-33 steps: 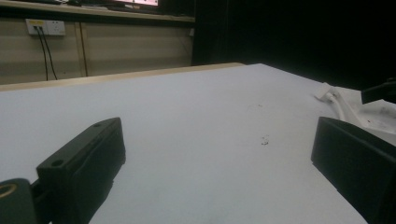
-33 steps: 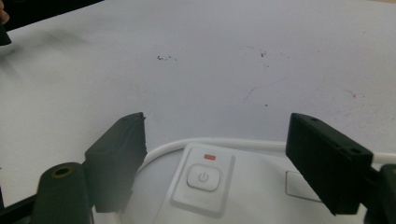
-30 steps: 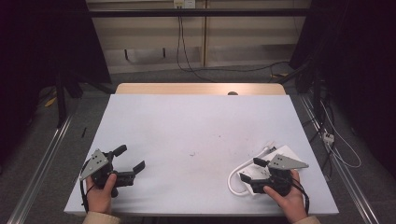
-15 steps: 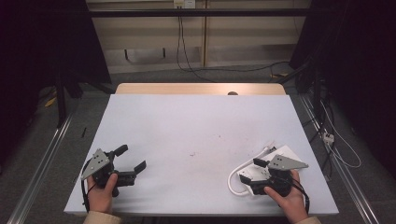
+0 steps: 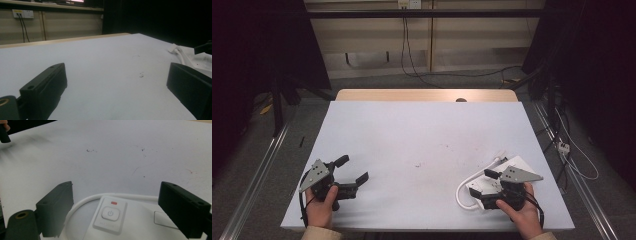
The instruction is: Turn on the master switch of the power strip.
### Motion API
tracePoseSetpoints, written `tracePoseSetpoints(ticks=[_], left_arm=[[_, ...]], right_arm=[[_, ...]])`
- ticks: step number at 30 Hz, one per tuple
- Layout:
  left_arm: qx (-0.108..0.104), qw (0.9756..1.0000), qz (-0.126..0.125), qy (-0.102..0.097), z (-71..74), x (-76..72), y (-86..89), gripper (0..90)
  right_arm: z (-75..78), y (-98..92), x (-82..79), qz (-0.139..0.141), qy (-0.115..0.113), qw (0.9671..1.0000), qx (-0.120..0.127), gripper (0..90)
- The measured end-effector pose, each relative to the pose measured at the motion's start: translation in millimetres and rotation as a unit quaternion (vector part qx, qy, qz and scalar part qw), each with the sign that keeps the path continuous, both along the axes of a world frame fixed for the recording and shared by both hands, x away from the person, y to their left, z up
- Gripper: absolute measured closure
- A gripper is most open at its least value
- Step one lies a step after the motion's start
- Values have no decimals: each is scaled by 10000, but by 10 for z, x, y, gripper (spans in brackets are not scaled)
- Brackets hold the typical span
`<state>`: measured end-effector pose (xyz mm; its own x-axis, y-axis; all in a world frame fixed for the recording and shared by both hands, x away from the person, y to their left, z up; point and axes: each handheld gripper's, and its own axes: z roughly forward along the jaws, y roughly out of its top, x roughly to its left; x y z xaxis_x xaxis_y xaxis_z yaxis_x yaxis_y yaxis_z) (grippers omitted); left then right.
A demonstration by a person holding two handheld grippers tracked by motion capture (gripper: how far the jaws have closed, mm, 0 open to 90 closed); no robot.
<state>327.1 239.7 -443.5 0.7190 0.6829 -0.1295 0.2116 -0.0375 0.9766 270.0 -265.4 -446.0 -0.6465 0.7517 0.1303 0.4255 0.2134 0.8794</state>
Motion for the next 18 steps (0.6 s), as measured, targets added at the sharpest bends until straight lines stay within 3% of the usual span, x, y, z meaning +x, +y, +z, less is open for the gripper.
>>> tracePoseSetpoints(ticks=[7,18], left_arm=[[6,10000,-24,5,-7,5,-2,26],[-9,10000,-27,14,-9,8,-8,26]], right_arm=[[-10,-42,-7,-98,-69,9998,154,111],[-11,-120,-24,-111,-73,9999,94,106]])
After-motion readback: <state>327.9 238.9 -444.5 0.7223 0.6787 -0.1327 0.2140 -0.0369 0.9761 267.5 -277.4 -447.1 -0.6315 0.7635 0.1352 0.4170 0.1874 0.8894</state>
